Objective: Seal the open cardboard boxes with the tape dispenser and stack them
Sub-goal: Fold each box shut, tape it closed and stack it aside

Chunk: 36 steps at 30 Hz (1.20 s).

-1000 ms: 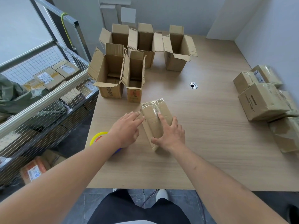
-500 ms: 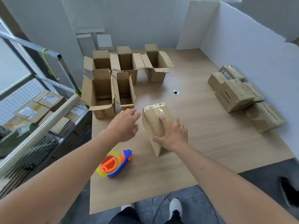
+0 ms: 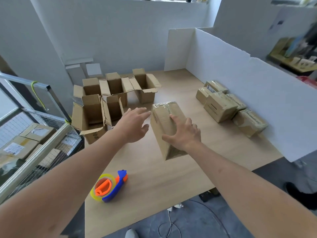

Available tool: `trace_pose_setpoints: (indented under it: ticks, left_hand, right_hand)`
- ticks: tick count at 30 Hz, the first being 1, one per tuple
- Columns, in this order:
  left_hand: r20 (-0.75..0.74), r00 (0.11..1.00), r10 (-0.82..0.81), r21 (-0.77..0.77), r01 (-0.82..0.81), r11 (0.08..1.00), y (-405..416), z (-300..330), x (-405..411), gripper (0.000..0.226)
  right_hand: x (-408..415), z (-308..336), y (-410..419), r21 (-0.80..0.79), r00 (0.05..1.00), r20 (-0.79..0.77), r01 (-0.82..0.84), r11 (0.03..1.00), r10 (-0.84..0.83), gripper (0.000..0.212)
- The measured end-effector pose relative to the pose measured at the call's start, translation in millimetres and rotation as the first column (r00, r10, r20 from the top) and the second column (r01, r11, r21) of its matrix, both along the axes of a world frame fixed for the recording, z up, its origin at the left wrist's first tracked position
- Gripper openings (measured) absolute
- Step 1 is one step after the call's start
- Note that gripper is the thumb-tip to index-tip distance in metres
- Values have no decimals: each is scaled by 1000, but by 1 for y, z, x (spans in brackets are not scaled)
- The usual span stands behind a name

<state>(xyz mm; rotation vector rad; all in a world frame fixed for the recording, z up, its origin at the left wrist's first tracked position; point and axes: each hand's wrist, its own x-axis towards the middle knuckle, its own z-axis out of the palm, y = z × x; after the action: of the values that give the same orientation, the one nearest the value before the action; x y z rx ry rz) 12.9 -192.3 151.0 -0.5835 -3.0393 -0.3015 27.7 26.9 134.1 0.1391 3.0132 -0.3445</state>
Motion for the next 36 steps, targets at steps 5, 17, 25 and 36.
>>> trace_pose_setpoints:
  ticks: [5, 17, 25, 36]
  left_hand:
    - [-25, 1000, 5, -6, -5, 1000, 57, 18, 9, 59]
    - [-47, 998, -48, 39, 50, 998, 239, 26, 38, 57]
    - [-31, 996, -81, -22, 80, 997, 318, 30, 15, 56]
    - [22, 987, -159, 12, 159, 987, 370, -1, -78, 53]
  right_hand:
    - [14, 18, 53, -12, 999, -36, 30, 999, -31, 95]
    - [60, 47, 227, -14, 994, -63, 87, 996, -88, 98]
    - [61, 50, 311, -19, 990, -41, 138, 990, -138, 97]
    - [-14, 15, 361, 2, 978, 20, 206, 978, -206, 98]
